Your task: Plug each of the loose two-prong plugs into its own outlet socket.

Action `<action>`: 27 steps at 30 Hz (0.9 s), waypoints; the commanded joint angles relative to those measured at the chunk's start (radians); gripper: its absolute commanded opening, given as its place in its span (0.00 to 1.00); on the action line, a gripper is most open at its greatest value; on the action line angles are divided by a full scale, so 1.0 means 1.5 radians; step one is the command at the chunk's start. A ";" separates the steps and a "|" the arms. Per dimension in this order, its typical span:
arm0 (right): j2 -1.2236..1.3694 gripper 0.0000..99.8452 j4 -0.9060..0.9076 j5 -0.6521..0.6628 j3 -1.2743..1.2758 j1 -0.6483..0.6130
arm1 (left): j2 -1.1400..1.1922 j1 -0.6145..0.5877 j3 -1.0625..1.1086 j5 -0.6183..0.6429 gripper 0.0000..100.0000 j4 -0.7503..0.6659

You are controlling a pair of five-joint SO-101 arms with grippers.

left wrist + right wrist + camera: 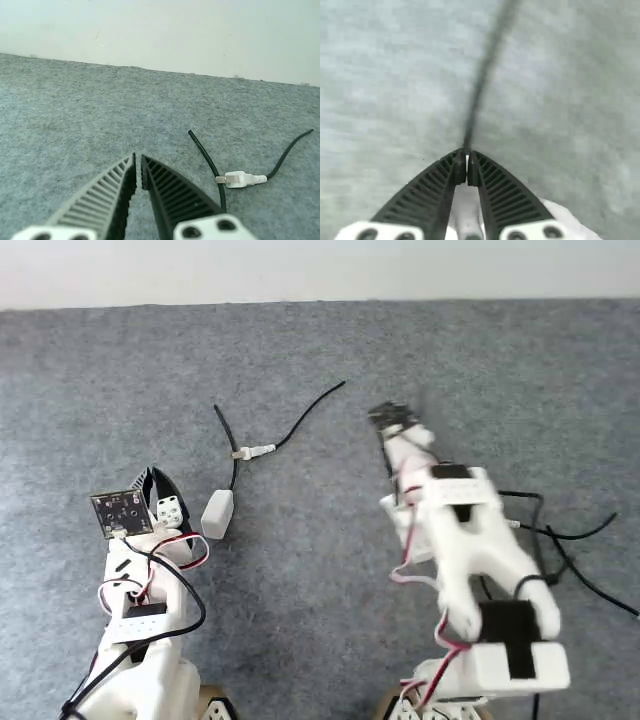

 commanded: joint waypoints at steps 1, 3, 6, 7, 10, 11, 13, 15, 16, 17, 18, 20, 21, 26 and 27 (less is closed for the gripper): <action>0.005 0.01 -0.001 0.047 -0.031 0.096 | -0.008 -0.003 -0.020 0.004 0.01 -0.014; 0.005 0.01 -0.001 0.073 -0.032 0.144 | -0.008 -0.002 -0.020 0.004 0.01 -0.014; 0.005 0.01 -0.001 0.118 -0.046 0.217 | -0.008 -0.002 -0.020 0.004 0.01 -0.014; 0.005 0.01 -0.001 0.129 -0.052 0.245 | -0.008 -0.002 -0.020 0.004 0.01 -0.014; 0.005 0.01 -0.001 0.148 -0.094 0.328 | -0.008 -0.002 -0.020 0.004 0.01 -0.014; 0.005 0.01 -0.001 0.152 -0.110 0.354 | -0.008 -0.001 -0.019 0.004 0.01 -0.014; 0.005 0.01 -0.001 0.152 -0.147 0.403 | -0.008 -0.001 -0.019 0.004 0.01 -0.014; 0.005 0.01 -0.001 0.150 -0.184 0.440 | -0.008 -0.001 -0.019 0.004 0.02 -0.014; 0.005 0.01 -0.001 0.150 -0.198 0.454 | -0.008 -0.001 -0.019 0.004 0.02 -0.014; 0.005 0.02 -0.001 0.149 -0.210 0.466 | -0.008 -0.001 -0.019 0.004 0.02 -0.014; 0.005 0.04 -0.001 0.148 -0.220 0.474 | -0.008 -0.001 -0.019 0.004 0.02 -0.014; 0.005 0.11 -0.002 0.144 -0.239 0.486 | -0.008 -0.001 -0.020 0.004 0.02 -0.014; 0.005 0.15 -0.003 0.130 -0.253 0.489 | -0.008 -0.001 -0.020 0.004 0.02 -0.014; 0.011 0.27 -0.009 -0.017 -0.370 0.526 | -0.008 -0.001 -0.020 0.004 0.02 -0.014; 0.011 0.27 -0.008 -0.056 -0.403 0.539 | -0.008 -0.001 -0.020 0.004 0.02 -0.014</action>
